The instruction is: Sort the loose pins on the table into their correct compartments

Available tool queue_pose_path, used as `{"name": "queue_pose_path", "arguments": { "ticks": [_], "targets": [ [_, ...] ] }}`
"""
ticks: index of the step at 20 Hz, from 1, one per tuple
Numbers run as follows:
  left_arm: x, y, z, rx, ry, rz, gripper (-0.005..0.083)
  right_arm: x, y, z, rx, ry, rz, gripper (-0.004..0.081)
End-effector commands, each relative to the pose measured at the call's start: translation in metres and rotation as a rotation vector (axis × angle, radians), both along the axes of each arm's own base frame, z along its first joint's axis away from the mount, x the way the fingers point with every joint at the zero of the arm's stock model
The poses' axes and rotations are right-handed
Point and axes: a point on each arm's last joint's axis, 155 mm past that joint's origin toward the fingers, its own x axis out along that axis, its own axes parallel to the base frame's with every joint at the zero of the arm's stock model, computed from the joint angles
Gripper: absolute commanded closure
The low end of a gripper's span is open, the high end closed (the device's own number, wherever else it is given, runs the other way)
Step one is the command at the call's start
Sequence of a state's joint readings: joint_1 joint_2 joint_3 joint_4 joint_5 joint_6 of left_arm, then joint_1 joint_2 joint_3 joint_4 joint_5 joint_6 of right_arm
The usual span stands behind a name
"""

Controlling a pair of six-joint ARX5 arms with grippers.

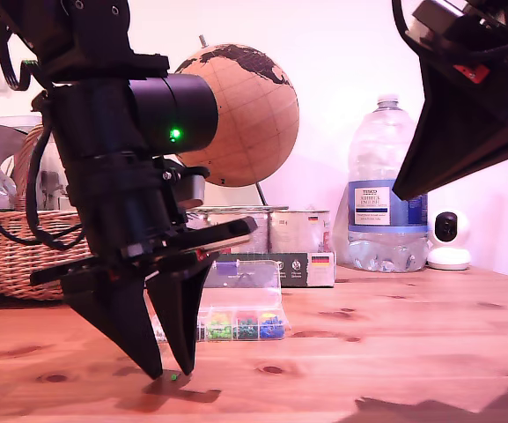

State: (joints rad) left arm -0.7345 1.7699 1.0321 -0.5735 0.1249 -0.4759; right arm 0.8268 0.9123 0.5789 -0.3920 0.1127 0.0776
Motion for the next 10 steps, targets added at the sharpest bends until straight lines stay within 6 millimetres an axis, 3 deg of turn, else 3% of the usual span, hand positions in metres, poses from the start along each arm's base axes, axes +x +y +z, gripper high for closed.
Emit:
{"name": "queue_pose_path", "arguments": {
  "ticks": [1,10],
  "targets": [
    [-0.0012,0.0015,-0.0093,0.016,0.013,0.003,0.0553,-0.0013,0.0007,-0.0026,0.000,0.000,0.004,0.0782],
    [-0.0030,0.0066,-0.0108,0.040,0.018,0.006,0.0556,-0.0010,0.0014,-0.0018,0.004,-0.002,0.005,0.0782]
  ]
}}
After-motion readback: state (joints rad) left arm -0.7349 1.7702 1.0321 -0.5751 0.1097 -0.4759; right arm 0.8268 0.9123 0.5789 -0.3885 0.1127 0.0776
